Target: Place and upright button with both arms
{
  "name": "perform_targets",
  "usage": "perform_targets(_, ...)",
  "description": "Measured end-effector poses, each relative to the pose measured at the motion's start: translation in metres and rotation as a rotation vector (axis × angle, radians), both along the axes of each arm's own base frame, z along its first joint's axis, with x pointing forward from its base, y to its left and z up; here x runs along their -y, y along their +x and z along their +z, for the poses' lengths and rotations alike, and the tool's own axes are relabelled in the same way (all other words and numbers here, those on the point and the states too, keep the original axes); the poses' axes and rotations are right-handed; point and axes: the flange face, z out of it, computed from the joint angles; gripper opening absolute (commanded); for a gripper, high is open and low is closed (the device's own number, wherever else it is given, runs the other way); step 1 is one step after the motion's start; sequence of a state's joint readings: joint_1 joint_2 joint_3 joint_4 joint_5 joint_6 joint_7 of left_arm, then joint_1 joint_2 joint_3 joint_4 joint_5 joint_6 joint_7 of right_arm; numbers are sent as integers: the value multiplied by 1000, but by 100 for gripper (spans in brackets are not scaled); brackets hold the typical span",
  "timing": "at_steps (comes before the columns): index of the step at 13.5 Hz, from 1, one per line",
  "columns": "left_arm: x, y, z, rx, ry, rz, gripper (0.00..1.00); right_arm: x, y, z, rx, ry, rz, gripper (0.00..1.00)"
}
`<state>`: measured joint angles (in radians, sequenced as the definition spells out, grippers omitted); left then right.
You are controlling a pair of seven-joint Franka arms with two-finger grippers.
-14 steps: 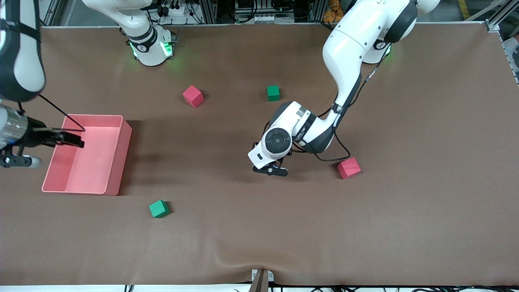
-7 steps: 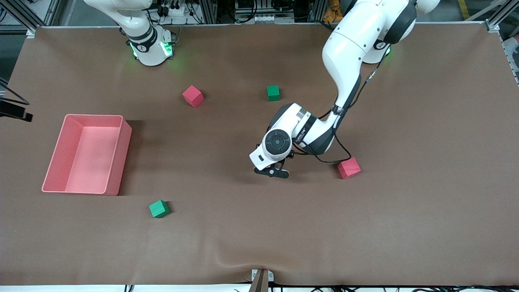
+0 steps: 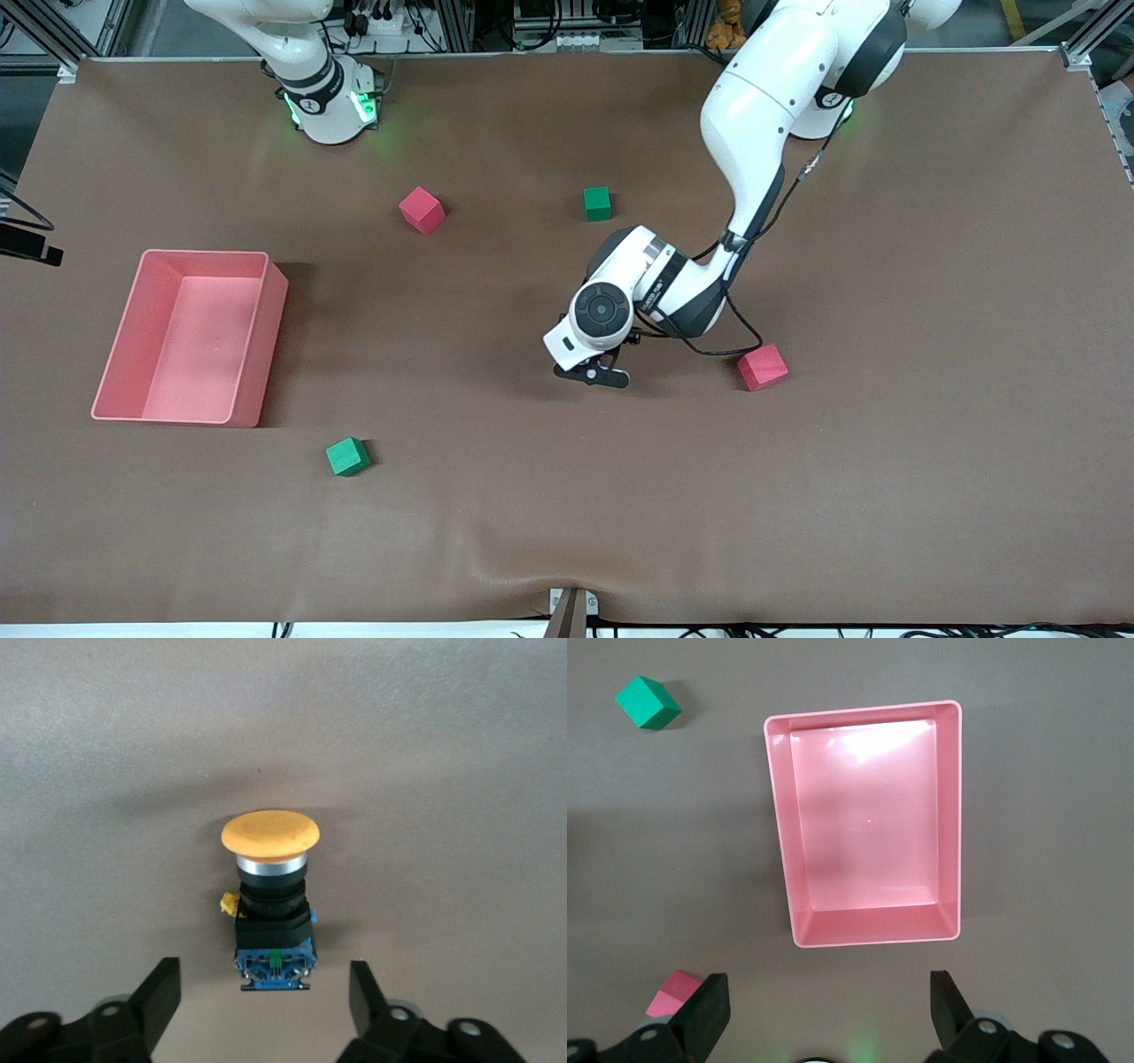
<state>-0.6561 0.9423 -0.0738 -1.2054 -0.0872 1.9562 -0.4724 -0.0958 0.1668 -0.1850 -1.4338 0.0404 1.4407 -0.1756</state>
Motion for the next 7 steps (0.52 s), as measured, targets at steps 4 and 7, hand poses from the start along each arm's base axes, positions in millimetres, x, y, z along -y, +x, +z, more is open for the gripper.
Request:
perform_targets(4, -1, 0, -5, -2, 2, 1, 75, -5, 1, 0, 1, 1, 10, 100)
perform_targets(7, -1, 0, -5, -2, 2, 1, 70, -8, 2, 2, 5, 3, 14, 100)
